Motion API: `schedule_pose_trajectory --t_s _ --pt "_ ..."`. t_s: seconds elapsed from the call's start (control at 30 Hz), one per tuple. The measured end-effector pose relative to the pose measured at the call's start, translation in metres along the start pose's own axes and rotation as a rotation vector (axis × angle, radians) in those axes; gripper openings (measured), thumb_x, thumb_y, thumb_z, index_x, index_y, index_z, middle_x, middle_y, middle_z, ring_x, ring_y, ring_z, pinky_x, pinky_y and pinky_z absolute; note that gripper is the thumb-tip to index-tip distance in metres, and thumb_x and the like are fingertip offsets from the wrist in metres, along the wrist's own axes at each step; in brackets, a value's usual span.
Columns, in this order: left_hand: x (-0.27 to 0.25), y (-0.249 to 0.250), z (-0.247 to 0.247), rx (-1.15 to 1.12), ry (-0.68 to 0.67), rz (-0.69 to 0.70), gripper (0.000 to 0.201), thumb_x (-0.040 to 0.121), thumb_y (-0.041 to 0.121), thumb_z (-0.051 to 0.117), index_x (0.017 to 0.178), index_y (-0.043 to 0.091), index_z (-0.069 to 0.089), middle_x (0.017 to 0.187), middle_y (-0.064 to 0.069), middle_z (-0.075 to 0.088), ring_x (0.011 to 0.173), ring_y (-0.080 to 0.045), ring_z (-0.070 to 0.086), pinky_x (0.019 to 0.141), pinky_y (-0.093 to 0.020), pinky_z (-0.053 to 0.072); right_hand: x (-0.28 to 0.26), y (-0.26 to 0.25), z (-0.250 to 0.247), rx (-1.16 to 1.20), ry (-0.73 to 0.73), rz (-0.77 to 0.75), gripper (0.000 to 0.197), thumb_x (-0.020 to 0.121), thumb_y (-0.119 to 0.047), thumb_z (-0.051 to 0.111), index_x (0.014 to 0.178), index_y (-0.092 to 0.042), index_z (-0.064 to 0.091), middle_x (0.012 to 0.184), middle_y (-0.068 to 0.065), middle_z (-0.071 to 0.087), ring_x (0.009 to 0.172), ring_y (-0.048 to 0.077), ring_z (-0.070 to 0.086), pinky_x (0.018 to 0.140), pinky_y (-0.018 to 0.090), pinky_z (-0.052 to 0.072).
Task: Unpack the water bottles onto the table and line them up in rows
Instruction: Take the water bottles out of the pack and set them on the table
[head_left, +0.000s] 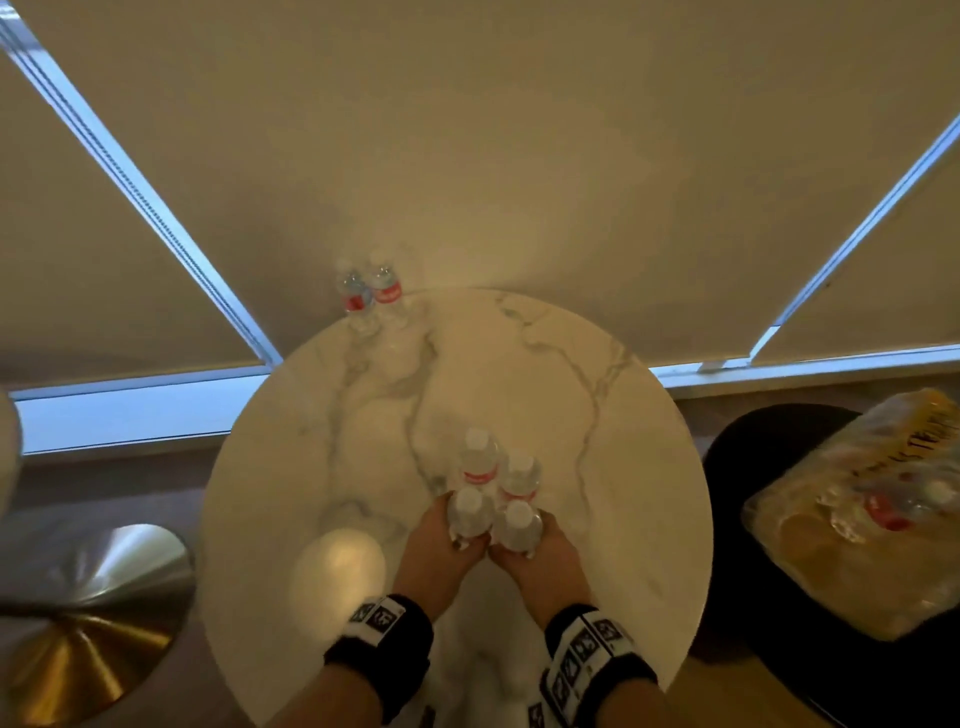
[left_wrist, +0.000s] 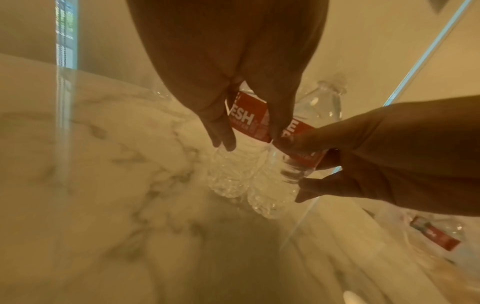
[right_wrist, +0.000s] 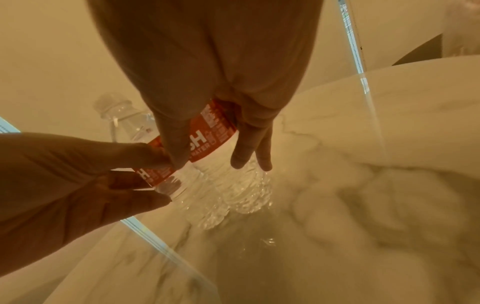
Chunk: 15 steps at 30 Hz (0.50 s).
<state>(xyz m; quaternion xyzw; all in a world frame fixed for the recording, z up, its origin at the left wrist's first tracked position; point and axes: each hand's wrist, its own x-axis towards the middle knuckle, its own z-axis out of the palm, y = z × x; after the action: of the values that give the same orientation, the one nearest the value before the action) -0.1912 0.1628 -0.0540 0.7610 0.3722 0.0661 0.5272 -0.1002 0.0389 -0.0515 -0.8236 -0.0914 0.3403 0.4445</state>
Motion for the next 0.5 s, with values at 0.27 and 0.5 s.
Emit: schedule_pose_trajectory --t_s 0.27,0.5 --pt "-0.021 -0.018 0.023 0.142 -0.105 -0.285 0.055 0.074 0.029 0.085 0.119 0.018 0.056 0.111 -0.001 0.067 0.1 -0.02 0.066 0.087 -0.029 0.05 0.0 0.046 -0.061 -0.325 -0.179 0.094 0.081 0.07 -0.051 0.077 0.138 -0.024 0.043 0.129 -0.005 0.053 0.116 0.017 0.055 0.096 0.027 0.045" --pt "-0.034 0.012 0.137 0.311 -0.419 -0.131 0.013 0.08 0.043 0.076 0.074 0.041 0.066 0.075 0.052 0.057 0.079 0.027 0.056 0.069 0.003 0.041 0.007 0.135 -0.222 -0.127 0.296 0.3 0.025 0.088 -0.045 0.063 0.099 -0.023 0.066 0.091 -0.004 0.069 0.085 0.013 0.064 0.082 0.034 0.054"
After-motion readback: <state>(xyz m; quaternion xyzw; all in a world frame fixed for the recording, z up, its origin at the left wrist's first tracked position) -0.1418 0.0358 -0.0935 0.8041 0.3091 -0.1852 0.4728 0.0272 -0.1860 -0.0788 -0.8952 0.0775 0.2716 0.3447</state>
